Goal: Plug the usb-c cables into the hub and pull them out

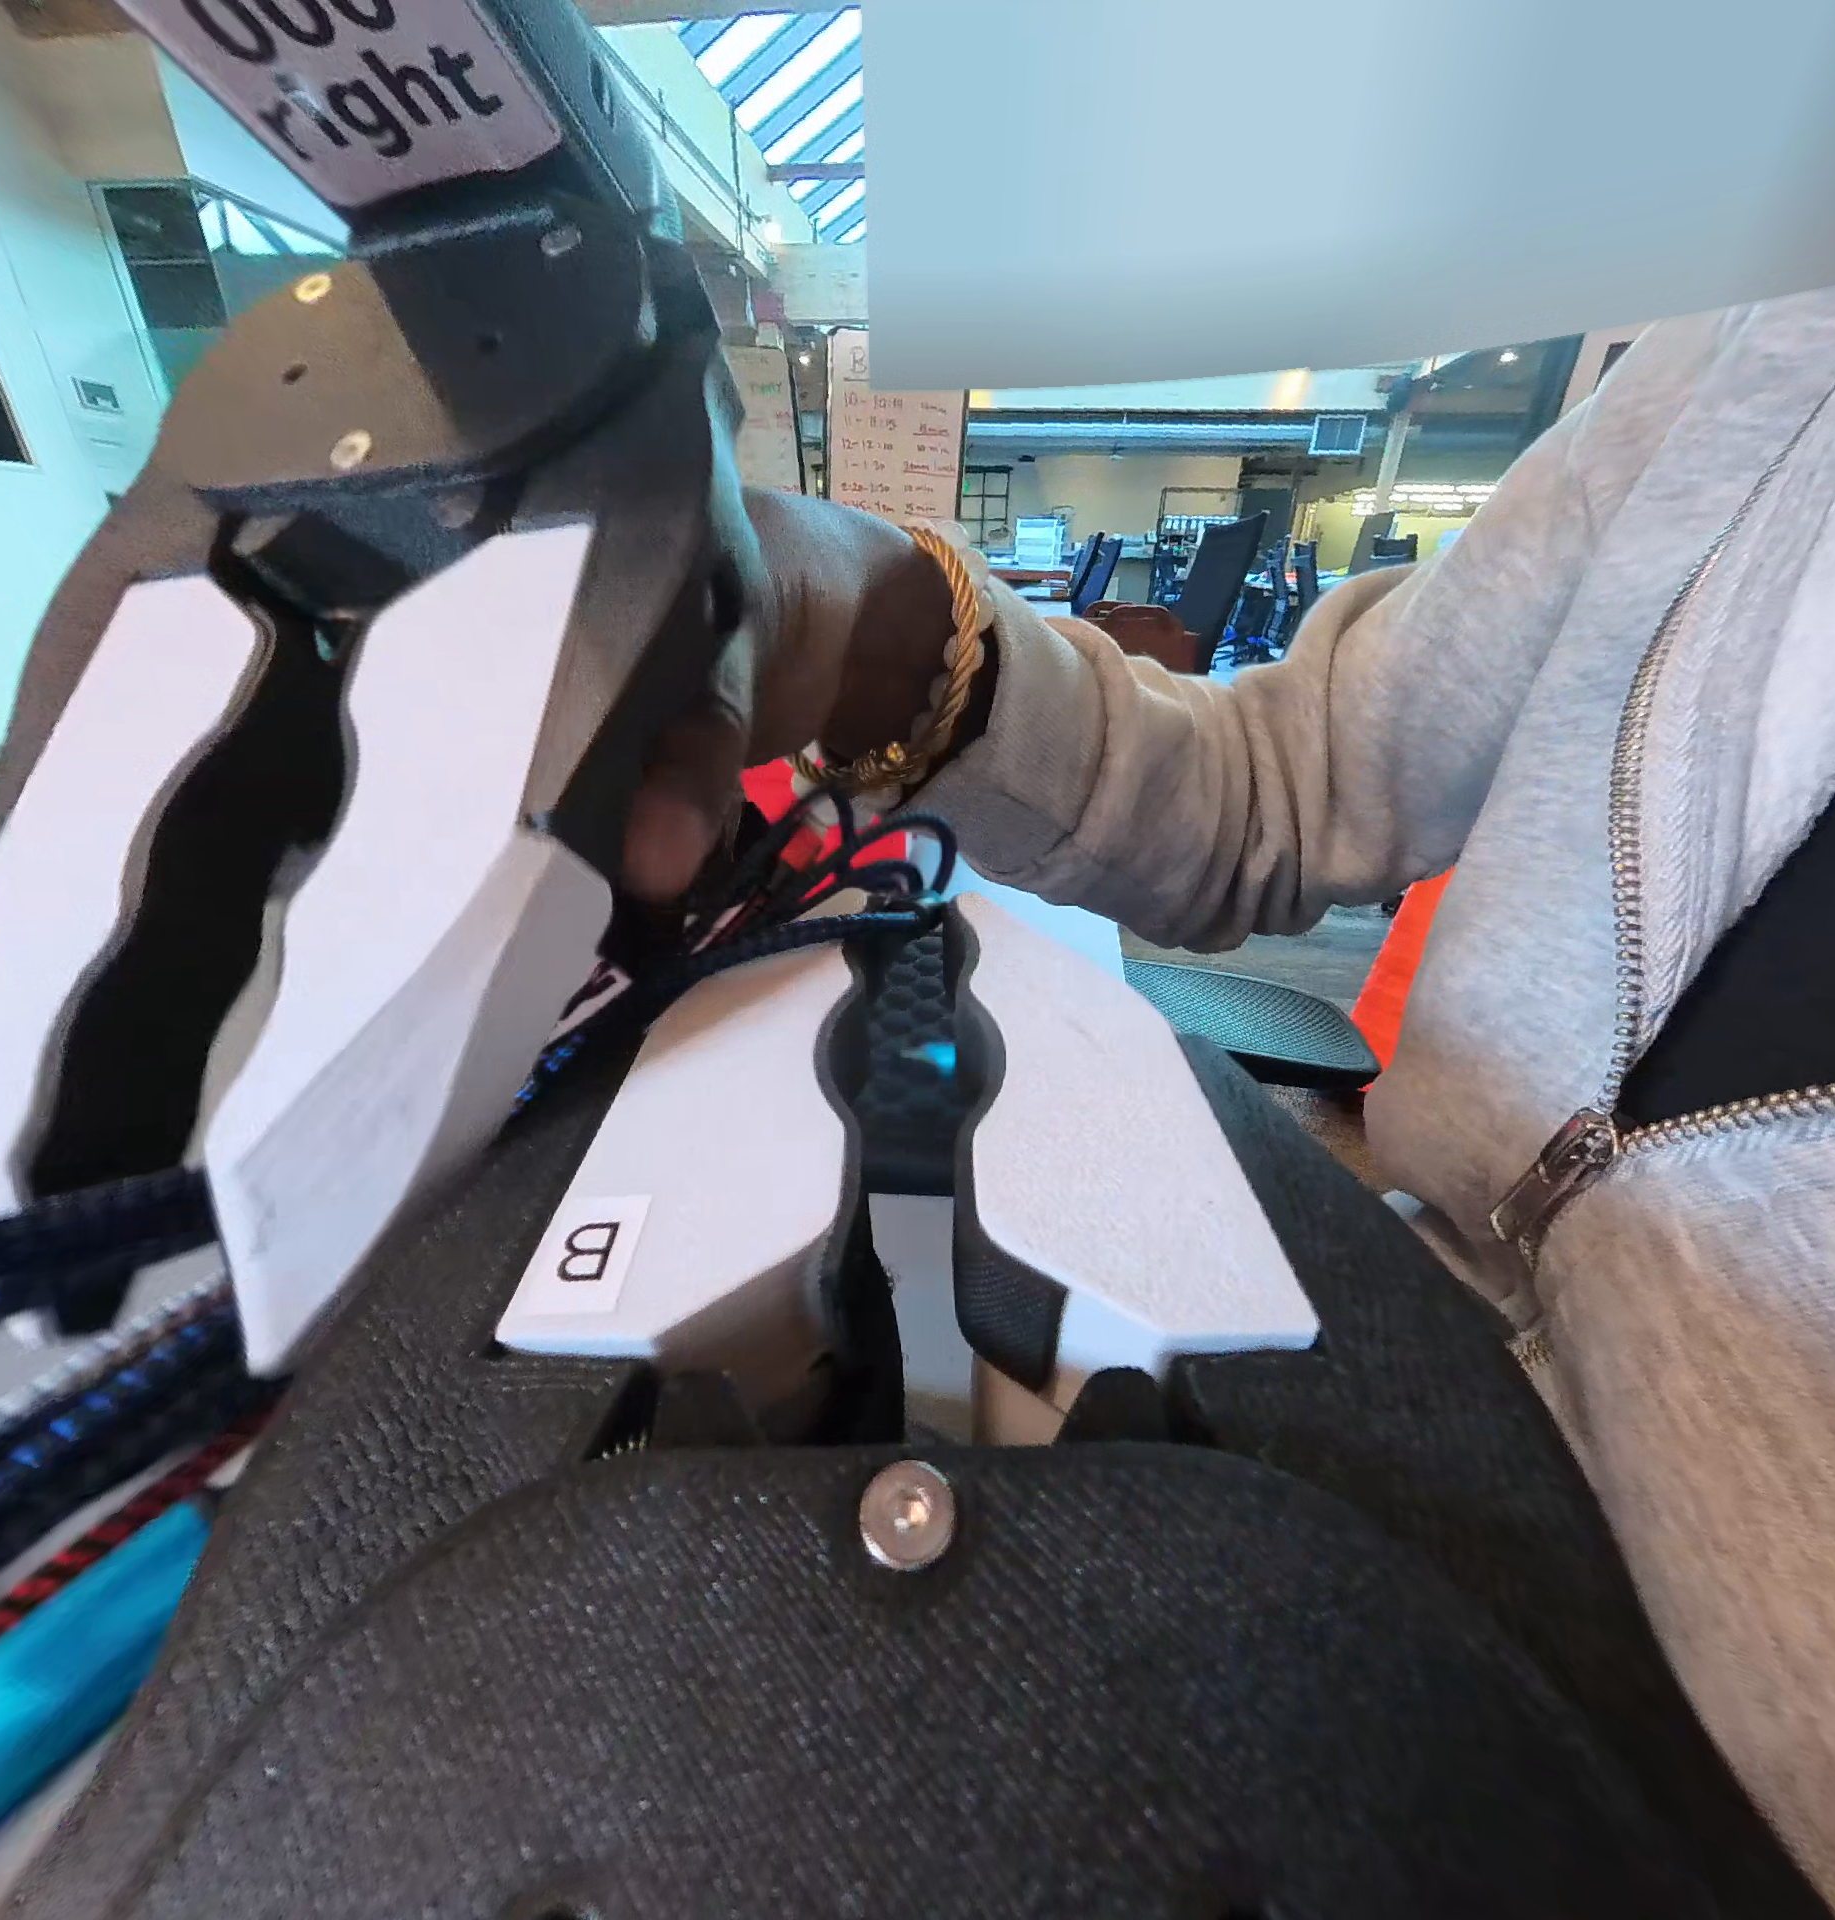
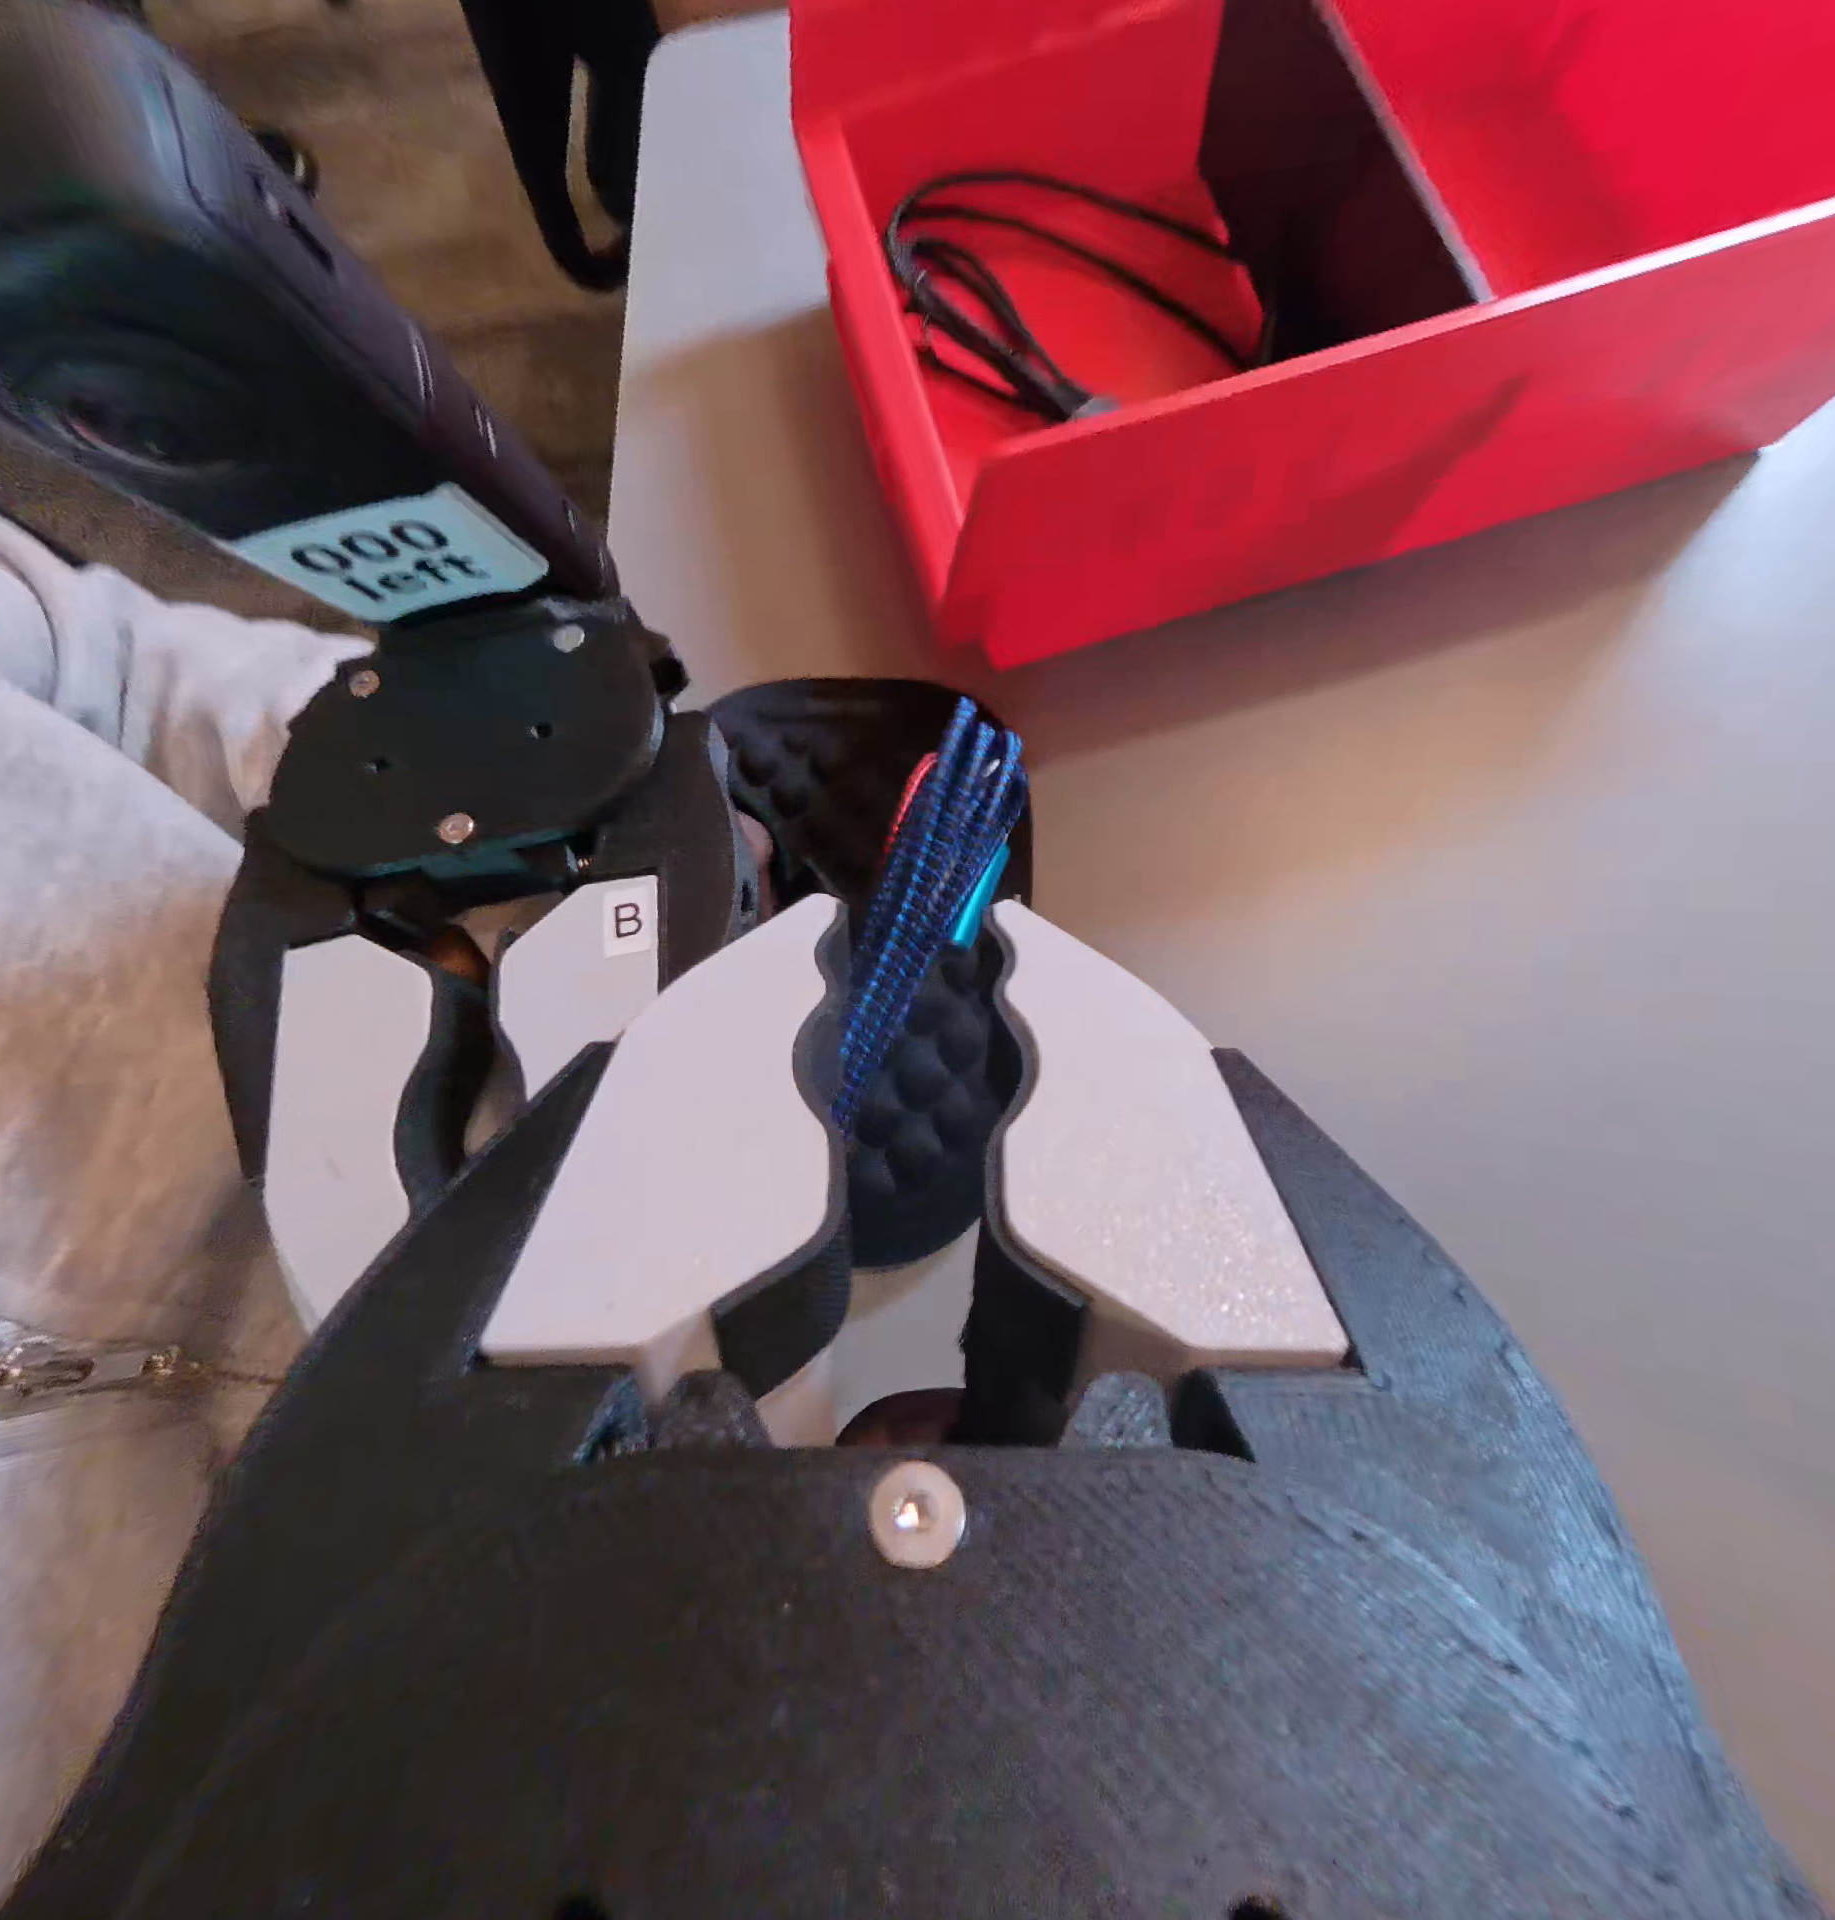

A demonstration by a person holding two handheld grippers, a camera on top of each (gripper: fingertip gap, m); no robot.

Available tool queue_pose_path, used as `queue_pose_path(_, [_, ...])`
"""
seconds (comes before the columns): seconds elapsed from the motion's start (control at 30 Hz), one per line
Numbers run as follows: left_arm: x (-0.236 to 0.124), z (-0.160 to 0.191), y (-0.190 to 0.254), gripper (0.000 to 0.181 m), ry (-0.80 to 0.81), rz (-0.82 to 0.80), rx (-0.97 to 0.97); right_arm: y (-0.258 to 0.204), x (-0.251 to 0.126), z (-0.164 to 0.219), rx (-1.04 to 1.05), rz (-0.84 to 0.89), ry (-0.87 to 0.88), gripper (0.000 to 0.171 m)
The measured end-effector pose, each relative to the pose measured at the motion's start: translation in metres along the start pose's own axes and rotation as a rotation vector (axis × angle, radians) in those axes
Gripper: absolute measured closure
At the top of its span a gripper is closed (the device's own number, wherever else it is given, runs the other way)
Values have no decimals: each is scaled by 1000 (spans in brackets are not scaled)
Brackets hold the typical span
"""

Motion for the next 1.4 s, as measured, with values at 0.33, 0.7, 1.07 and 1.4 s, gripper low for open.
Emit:
queue_pose_path(0.33, [-10, -2, -11, 170, 103, -34, -104, 13, -102, 19, 120, 144, 478, 130])
queue_pose_path(0.7, [-25, -4, -27, 170, 266, -89, -240, 62, -123, 145, 425, 248, 301, 122])
queue_pose_path(1.07, [-25, -5, -25, 170, 258, -86, -210, 100, -68, 159, 565, 14, -337, 123])
queue_pose_path(1.4, [-25, -6, -22, 170, 262, -90, -182, 103, -52, 153, 759, -298, -88, 160])
Point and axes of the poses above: each gripper's, where its closed fingertips meet, x out along the fingers, z out of its underside, y = z × x across the jaws, the point moved 6 cm from there along -x, back along the fingers, and after that the axes turned 11 degrees about x, right-handed, at the moved point
